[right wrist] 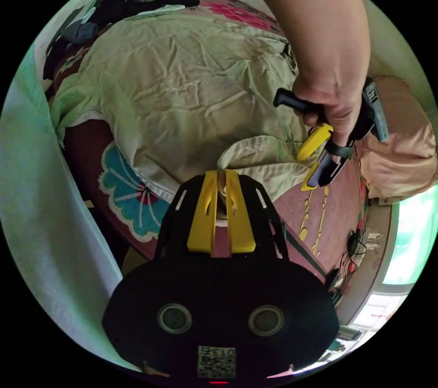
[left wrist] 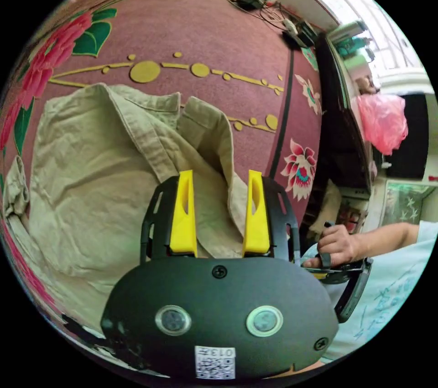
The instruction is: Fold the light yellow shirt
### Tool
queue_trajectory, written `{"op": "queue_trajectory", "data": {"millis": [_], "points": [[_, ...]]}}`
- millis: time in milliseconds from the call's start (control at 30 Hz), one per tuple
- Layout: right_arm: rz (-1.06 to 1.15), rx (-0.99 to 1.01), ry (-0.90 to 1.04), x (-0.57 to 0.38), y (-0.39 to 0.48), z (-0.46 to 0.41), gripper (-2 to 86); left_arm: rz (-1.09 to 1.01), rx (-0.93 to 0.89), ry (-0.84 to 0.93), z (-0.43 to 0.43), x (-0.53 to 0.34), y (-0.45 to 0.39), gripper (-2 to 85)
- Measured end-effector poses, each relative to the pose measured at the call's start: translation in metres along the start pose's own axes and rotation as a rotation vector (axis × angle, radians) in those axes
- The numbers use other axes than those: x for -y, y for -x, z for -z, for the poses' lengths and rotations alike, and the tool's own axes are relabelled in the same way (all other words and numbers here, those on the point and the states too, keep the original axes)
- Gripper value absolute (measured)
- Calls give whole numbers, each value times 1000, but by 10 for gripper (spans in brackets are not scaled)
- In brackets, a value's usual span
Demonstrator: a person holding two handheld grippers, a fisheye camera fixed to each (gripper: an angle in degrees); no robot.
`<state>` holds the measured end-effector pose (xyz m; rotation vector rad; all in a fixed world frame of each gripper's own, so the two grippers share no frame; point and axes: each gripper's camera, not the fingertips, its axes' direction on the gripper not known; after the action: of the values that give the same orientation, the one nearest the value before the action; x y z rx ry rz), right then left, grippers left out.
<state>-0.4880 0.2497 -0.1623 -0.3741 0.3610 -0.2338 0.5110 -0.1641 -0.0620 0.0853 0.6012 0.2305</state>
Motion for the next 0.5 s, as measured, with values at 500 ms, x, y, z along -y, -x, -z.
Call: {"op": "queue_trajectory", "data": {"millis": [500], "points": [[-1376, 688, -77, -306, -130, -56, 6, 53, -448, -86, -8, 50, 75, 118]]}}
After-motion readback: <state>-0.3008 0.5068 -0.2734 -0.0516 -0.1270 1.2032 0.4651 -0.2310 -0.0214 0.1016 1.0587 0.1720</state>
